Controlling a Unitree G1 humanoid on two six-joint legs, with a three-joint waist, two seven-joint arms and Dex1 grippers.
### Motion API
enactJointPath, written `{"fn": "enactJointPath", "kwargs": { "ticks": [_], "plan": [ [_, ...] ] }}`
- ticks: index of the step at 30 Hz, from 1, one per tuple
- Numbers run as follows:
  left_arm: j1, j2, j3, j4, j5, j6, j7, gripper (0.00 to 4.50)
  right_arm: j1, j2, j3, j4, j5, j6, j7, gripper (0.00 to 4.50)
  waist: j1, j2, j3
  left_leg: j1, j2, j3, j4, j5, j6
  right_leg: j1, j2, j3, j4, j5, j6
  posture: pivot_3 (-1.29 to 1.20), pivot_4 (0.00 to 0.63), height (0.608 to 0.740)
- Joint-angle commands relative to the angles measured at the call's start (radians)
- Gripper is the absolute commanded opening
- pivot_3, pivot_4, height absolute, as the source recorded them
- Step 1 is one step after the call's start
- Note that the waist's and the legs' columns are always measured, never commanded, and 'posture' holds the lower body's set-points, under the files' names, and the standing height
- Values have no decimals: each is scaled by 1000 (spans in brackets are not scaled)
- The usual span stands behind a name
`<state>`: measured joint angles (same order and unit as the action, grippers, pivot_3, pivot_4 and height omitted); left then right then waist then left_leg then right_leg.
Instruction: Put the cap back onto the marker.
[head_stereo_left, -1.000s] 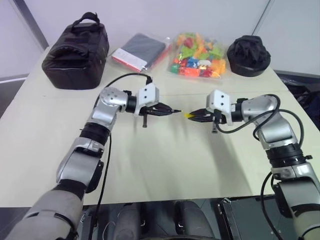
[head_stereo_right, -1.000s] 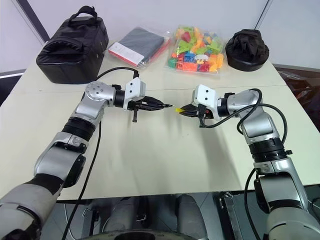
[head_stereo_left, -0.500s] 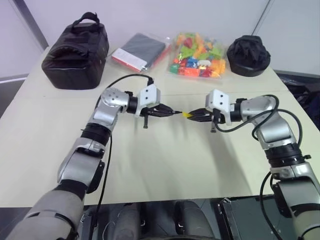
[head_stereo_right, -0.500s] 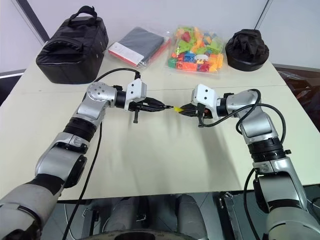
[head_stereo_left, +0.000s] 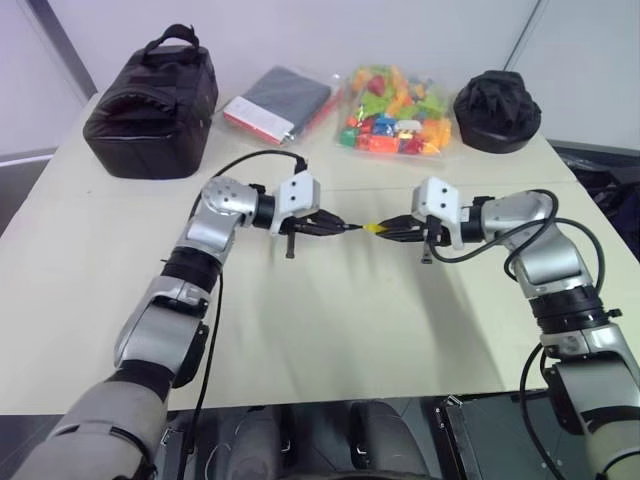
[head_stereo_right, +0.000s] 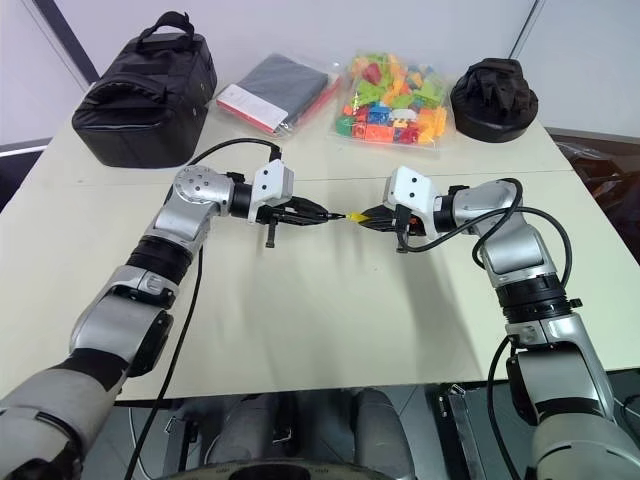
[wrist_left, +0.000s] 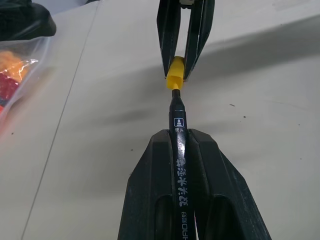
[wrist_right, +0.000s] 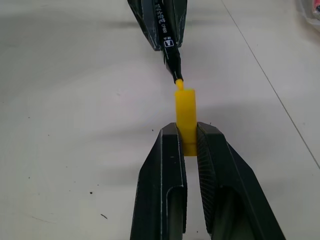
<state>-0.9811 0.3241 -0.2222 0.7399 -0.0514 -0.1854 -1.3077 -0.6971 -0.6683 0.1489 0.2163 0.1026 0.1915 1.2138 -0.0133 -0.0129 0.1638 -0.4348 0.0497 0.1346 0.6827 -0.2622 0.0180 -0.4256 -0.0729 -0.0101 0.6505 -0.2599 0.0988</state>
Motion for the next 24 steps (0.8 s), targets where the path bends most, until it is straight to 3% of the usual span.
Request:
{"fn": "enactJointPath", "kwargs": {
  "ticks": [1, 24],
  "plan": [
    [-4, -6, -3, -24, 2, -18, 1, 0, -15, 3, -9, -59, 24, 9, -3, 45, 0, 0, 0, 0, 0, 0, 0, 0, 0, 0, 0, 0, 0, 0, 0, 0, 150, 740],
    [-25, -29, -56, -60, 81, -116, 3, 0, -30, 41, 46, -9, -4, -4, 11, 45, 0, 0, 0, 0, 0, 0, 0, 0, 0, 0, 0, 0, 0, 0, 0, 0, 150, 740]
  ]
}}
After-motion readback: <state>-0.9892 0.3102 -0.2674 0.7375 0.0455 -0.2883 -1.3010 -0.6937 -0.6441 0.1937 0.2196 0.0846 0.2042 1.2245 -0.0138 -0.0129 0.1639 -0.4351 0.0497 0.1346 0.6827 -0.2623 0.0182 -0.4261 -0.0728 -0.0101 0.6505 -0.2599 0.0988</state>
